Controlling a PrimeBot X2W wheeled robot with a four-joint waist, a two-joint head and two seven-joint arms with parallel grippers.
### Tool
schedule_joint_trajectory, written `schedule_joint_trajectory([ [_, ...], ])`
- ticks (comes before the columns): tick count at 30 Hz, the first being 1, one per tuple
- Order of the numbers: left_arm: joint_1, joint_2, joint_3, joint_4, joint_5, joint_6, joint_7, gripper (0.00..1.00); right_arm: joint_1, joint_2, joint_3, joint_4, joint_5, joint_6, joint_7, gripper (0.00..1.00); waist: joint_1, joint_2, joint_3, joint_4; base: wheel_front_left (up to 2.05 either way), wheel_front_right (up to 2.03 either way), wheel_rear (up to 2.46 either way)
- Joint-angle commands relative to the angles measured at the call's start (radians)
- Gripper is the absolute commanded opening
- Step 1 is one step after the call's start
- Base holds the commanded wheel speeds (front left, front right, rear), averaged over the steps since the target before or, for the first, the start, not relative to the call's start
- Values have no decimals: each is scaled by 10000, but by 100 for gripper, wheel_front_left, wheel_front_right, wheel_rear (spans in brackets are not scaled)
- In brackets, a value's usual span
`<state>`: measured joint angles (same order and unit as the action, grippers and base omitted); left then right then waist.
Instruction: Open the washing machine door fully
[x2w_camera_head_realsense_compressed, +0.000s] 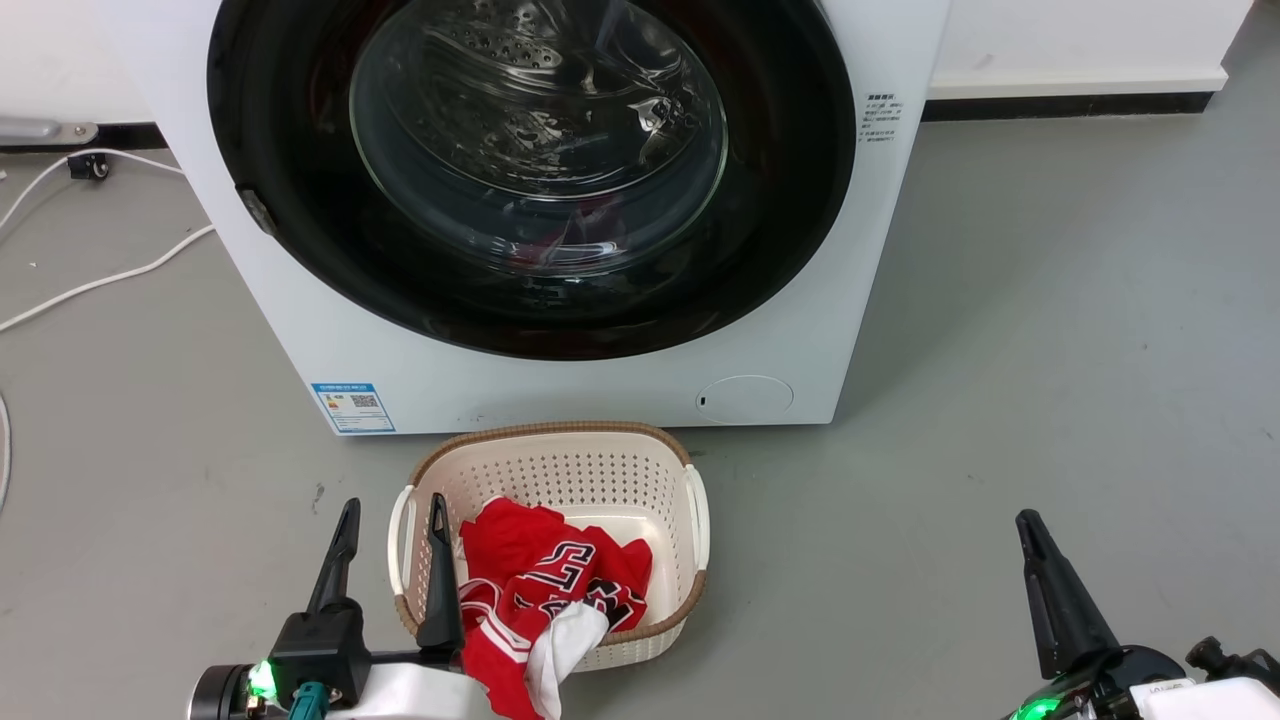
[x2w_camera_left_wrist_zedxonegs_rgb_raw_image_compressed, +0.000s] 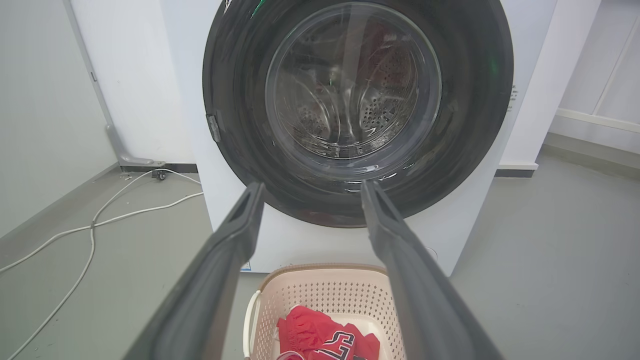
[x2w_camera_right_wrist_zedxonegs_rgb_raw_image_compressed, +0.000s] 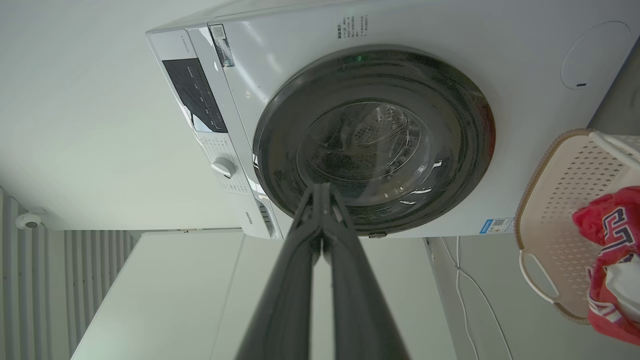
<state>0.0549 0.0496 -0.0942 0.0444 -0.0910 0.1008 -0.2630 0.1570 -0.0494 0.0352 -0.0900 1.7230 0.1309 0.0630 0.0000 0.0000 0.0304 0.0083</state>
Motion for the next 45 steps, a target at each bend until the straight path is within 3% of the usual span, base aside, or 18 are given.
schedule_joint_trajectory([
  [1,-17,13,-12,-32,70,8,-28,100,66,-18,-10,-18,-40,-3,-19,0,0,0,45,24,0,0,0],
  [8,-336,13,-16,-76,91,-34,-28,100,-765,-17,-815,232,-215,-2,-27,0,0,0,457,172,0,0,0],
  [15,-751,13,-38,-251,94,40,-28,100,-2571,-369,-1915,925,-87,-2,413,0,0,0,1174,257,0,0,0],
  [24,-1868,14,-168,-438,231,-173,-26,100,-6254,-1408,-2878,2632,370,-2,1456,0,0,0,2821,611,0,0,0],
  [33,-2775,10,-336,-736,231,-157,-26,100,-9609,-2519,-2141,4771,114,-3,2735,0,0,0,4097,974,0,0,0],
  [45,-3483,11,-877,-869,16,-4,-26,100,-13143,-3178,-585,7149,-991,-2,3615,0,0,0,5267,1432,0,0,0],
])
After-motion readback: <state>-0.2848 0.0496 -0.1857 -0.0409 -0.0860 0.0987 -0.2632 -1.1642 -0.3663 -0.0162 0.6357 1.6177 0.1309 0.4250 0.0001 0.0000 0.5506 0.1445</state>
